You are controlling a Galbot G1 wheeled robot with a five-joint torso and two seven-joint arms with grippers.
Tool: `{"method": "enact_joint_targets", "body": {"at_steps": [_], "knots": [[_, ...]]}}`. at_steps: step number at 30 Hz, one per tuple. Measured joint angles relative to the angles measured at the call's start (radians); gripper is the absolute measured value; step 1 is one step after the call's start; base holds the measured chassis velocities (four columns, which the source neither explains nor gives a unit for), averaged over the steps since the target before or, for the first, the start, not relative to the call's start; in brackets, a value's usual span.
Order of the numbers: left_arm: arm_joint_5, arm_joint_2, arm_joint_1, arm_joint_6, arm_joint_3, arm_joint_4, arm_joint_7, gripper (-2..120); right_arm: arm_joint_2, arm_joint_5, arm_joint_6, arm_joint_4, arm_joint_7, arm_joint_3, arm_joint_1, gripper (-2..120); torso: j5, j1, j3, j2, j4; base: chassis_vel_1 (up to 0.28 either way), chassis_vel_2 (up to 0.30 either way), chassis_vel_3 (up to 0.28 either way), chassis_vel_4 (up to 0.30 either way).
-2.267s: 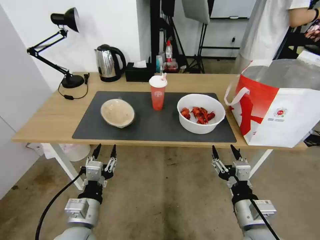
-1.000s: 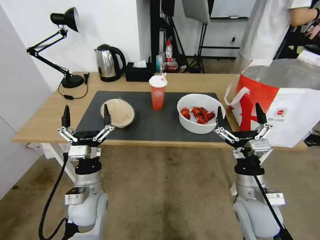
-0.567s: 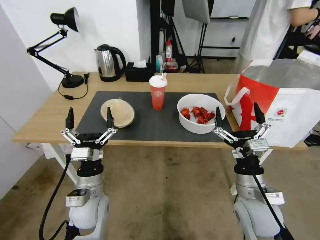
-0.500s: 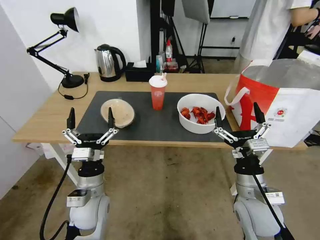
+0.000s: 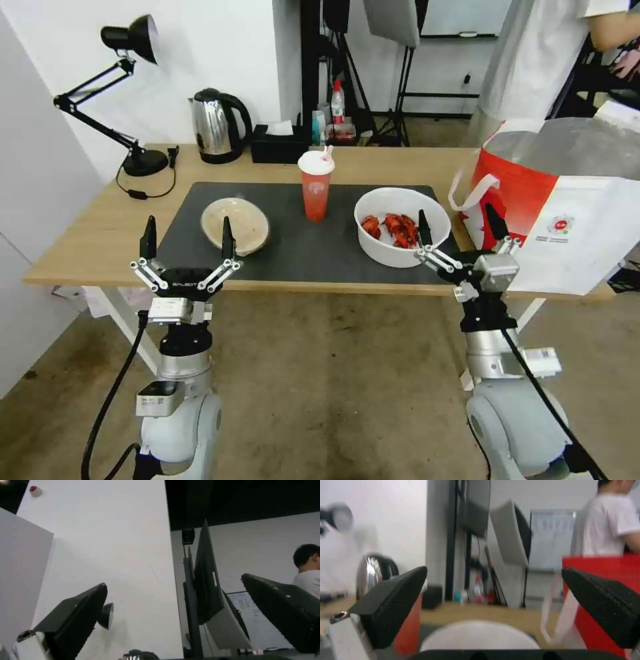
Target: Pick up the trash from the table and place it into the takeout bag.
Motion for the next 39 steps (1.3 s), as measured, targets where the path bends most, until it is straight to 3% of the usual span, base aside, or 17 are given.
{"method": "enact_joint_targets", "body": {"at_steps": [2, 3, 4, 6, 7, 11, 16, 27, 39], "knots": [[0.000, 0.000, 0.004, -0.004, 0.003, 0.000, 0.002, 100, -0.019, 0.028, -0.139, 0.022, 0.023, 0.000, 0.018, 100, 0.0000, 0.000, 0.000, 0.000, 0.0000, 0.000, 0.000, 0.000, 0.000], [0.000, 0.000, 0.004, -0.004, 0.003, 0.000, 0.002, 100, -0.019, 0.028, -0.139, 0.022, 0.023, 0.000, 0.018, 100, 0.0000, 0.000, 0.000, 0.000, 0.0000, 0.000, 0.000, 0.000, 0.000], [0.001, -0.001, 0.004, -0.005, 0.005, 0.000, 0.002, 100, -0.035, 0.051, -0.230, 0.030, 0.037, 0.012, 0.037, 100, 0.0001, 0.000, 0.000, 0.000, 0.0000, 0.000, 0.000, 0.000, 0.000], [0.001, -0.001, 0.004, -0.006, 0.006, 0.000, 0.003, 100, -0.054, 0.093, -0.319, 0.035, 0.049, 0.028, 0.065, 100, 0.0002, 0.000, 0.000, 0.000, -0.0001, 0.000, 0.000, 0.000, 0.000], [0.001, -0.001, 0.004, -0.006, 0.006, 0.000, 0.003, 100, -0.054, 0.093, -0.319, 0.035, 0.049, 0.028, 0.065, 100, 0.0002, 0.000, 0.000, 0.000, -0.0001, 0.000, 0.000, 0.000, 0.000], [0.001, -0.001, 0.004, -0.007, 0.006, 0.003, 0.004, 100, -0.088, 0.233, -0.482, 0.023, 0.129, 0.054, 0.160, 100, 0.0000, 0.000, 0.000, 0.000, -0.0001, 0.000, 0.000, 0.000, 0.000], [0.001, -0.001, 0.005, -0.008, 0.004, 0.007, 0.004, 100, -0.119, 0.393, -0.617, -0.011, 0.189, 0.091, 0.238, 100, 0.0001, 0.000, 0.000, 0.000, -0.0001, 0.000, 0.000, 0.000, 0.000], [0.001, -0.002, 0.000, -0.013, 0.000, 0.025, 0.004, 100, -0.150, 0.605, -0.744, -0.088, 0.282, 0.095, 0.378, 100, 0.0000, 0.000, 0.000, 0.000, -0.0001, 0.000, 0.000, 0.000, 0.000], [0.001, -0.002, -0.009, -0.013, -0.003, 0.035, 0.003, 100, -0.144, 0.679, -0.790, -0.151, 0.325, 0.041, 0.461, 100, 0.0000, 0.000, 0.000, 0.000, -0.0001, 0.000, 0.000, 0.000, 0.000]]}}
